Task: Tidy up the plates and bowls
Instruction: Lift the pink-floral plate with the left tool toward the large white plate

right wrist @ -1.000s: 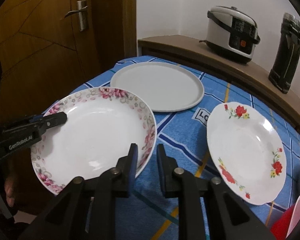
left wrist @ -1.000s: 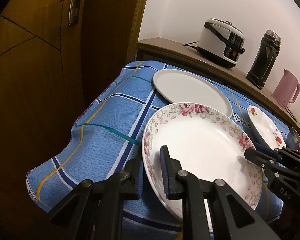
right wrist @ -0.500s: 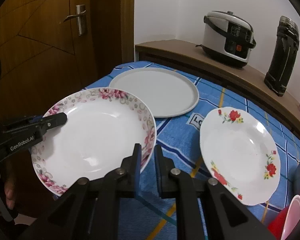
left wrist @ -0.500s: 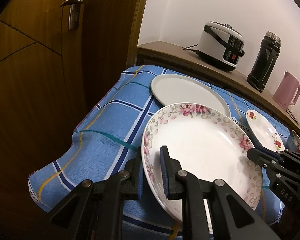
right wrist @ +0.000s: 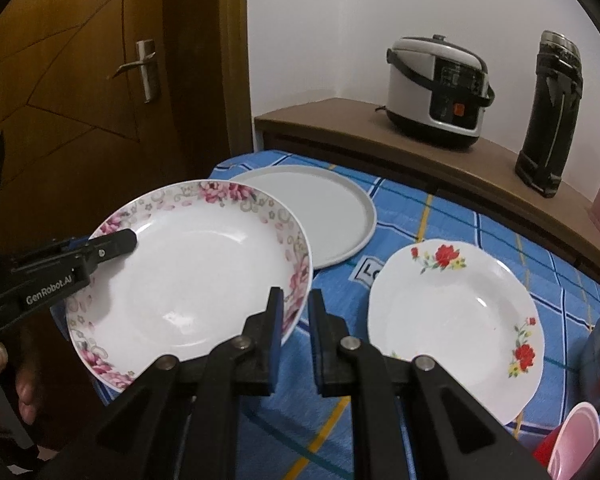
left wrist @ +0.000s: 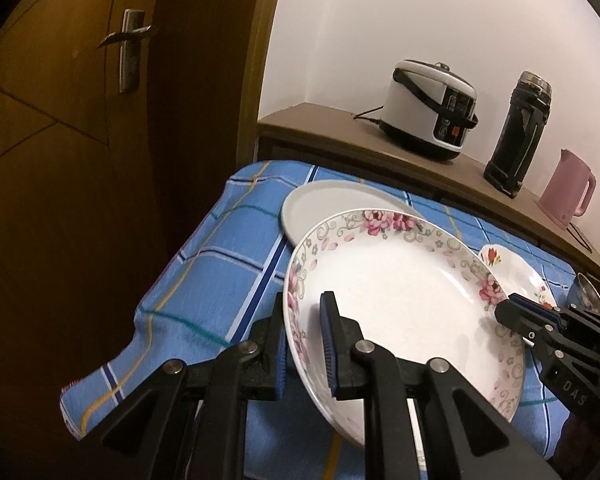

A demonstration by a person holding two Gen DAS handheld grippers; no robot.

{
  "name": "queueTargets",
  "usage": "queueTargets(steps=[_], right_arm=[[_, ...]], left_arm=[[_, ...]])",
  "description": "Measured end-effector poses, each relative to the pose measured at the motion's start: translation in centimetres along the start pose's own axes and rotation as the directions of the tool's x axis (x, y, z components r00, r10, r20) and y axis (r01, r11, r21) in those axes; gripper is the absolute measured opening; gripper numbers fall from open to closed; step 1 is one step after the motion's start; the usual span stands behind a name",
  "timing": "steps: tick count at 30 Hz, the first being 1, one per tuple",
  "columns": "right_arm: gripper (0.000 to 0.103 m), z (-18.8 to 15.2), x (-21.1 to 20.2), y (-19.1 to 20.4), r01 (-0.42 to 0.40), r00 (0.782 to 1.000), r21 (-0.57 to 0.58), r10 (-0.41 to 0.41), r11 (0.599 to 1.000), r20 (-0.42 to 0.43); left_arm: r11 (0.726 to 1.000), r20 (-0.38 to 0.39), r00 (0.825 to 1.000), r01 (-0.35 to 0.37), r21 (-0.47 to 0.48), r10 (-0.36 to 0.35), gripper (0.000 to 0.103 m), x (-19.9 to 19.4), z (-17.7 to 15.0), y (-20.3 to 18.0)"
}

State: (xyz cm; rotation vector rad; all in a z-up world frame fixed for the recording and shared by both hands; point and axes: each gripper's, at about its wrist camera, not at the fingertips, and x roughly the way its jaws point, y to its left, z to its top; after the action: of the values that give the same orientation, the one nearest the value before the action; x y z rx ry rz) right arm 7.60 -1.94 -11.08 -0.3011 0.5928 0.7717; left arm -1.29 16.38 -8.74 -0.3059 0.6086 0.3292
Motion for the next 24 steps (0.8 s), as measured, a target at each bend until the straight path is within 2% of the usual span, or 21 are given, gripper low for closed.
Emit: queueTargets(steps=[24], right_arm=[[0.012,5.5,-0.8,-2.2,0.07,0.99,0.023,-0.072,0.997,0.121]], left_arm=[[0.998,0.128,0.992,0.012,0.061,-0.019,0.017,0.5,5.8,-2.4]])
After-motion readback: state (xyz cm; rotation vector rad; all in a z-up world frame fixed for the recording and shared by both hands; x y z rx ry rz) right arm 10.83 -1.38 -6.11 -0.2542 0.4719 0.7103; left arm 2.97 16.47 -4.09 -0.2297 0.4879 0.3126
